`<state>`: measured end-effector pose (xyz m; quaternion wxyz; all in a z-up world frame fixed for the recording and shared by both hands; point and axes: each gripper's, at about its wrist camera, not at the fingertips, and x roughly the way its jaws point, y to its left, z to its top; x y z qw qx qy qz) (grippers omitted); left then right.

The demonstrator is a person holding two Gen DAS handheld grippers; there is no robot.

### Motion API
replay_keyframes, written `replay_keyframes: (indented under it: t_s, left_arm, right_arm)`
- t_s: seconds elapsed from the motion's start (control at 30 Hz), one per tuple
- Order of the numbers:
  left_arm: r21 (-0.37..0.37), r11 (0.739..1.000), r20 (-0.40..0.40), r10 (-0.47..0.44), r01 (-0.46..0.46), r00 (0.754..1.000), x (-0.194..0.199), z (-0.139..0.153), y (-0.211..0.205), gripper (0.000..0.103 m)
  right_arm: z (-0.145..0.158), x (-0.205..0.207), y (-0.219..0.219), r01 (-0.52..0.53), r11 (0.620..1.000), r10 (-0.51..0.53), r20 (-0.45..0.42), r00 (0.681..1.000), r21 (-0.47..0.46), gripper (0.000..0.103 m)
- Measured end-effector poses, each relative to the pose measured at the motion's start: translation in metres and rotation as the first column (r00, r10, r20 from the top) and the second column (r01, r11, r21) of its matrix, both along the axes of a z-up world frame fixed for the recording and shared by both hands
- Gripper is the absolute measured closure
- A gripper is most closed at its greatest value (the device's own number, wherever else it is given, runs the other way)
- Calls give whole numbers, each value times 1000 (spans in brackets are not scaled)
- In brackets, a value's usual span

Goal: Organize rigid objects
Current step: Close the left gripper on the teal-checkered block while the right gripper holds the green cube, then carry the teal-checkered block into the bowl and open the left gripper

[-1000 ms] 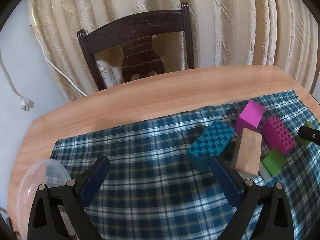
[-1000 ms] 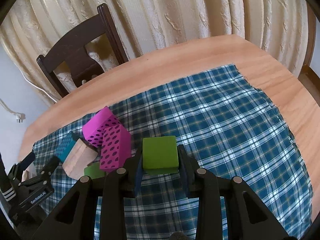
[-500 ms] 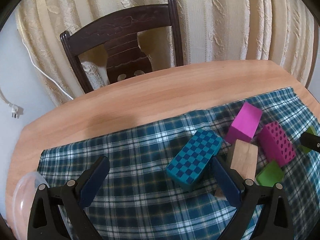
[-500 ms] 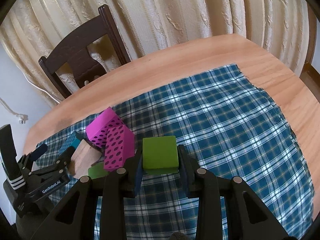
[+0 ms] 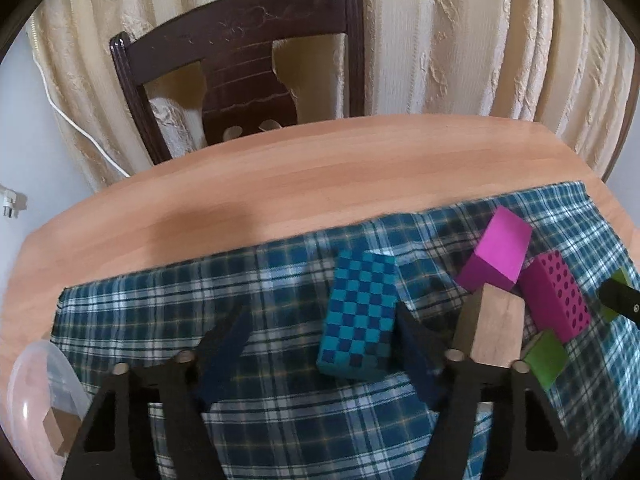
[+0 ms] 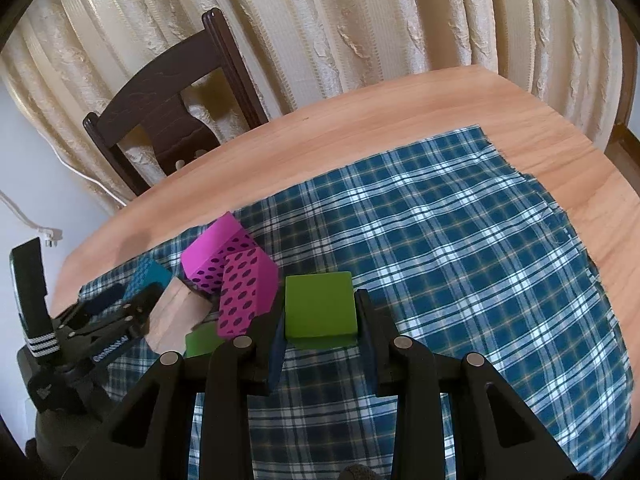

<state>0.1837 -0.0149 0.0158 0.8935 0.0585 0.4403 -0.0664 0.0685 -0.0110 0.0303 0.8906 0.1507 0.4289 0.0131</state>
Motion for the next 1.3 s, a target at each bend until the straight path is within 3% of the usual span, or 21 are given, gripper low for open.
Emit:
replay_keyframes:
  t_s: [0.07, 0.3, 0.93, 1.3]
  left_arm:
    - [15, 1000, -3, -5, 5, 1000, 0, -4, -3, 36]
    - [-12, 999, 8, -35, 35, 999, -6, -6, -11, 71]
    - [-38, 999, 128, 40, -35, 991, -51, 22, 7, 72]
    - [-54, 995, 226, 94, -84, 969, -84, 50, 25, 72]
  right_arm:
    - [0, 0, 1, 1, 1000, -1, 0, 1000, -2, 71]
    - [-1, 0, 1, -7, 1000, 7, 6, 1000, 7, 71]
    - [7, -3, 1, -38, 998, 36, 49, 998, 46, 71]
    - [5, -2, 5, -51, 998, 49, 50, 998, 48, 71]
